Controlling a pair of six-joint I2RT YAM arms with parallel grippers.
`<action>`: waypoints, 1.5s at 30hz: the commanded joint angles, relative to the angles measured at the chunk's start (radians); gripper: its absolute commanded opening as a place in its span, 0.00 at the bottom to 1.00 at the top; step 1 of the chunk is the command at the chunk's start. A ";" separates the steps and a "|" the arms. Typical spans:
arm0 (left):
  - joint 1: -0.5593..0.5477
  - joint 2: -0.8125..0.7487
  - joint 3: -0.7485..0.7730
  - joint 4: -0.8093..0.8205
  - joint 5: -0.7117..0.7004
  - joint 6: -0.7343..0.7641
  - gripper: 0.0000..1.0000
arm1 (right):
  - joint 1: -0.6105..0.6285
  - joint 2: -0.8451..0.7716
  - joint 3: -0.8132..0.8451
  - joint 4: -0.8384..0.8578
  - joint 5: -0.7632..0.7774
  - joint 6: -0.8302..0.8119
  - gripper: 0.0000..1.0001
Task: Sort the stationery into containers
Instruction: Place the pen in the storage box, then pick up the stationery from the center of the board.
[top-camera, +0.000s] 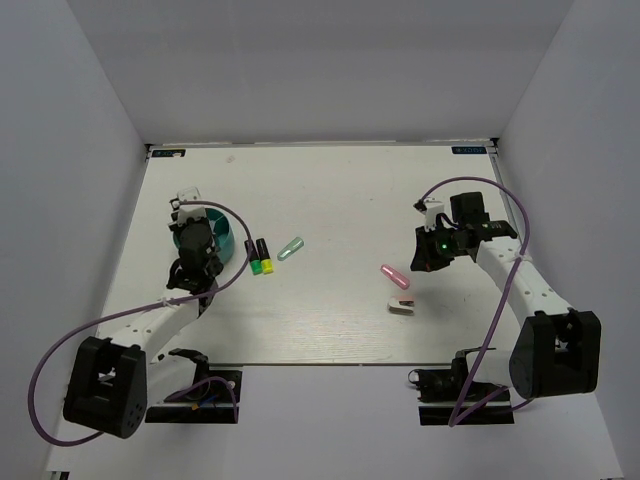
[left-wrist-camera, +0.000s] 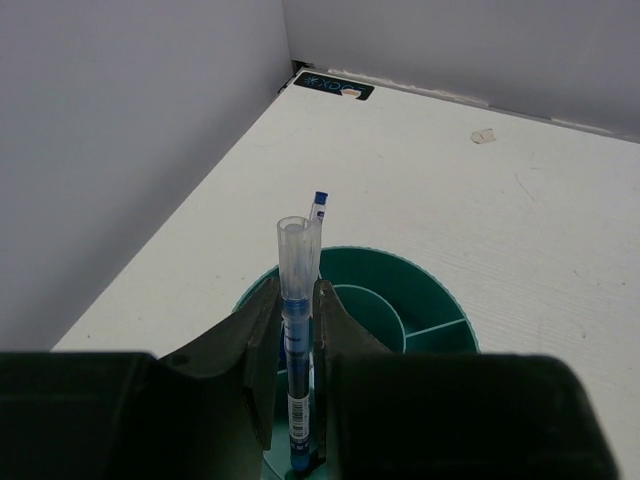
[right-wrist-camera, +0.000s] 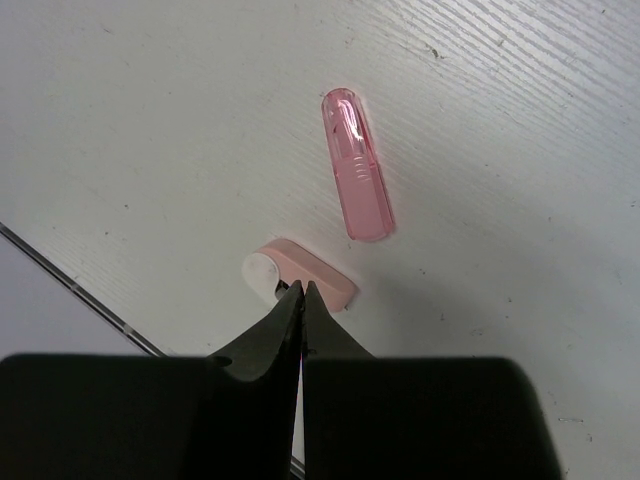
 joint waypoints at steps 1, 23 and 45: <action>0.006 0.011 -0.030 0.105 0.012 0.013 0.04 | -0.001 0.010 0.006 0.002 -0.010 -0.016 0.00; -0.109 -0.240 0.249 -0.623 0.045 -0.251 0.00 | 0.010 -0.012 0.029 0.002 0.008 -0.106 0.03; -0.310 -0.317 0.269 -1.379 0.688 -0.311 0.99 | 0.262 0.443 0.219 0.054 0.266 -0.277 0.61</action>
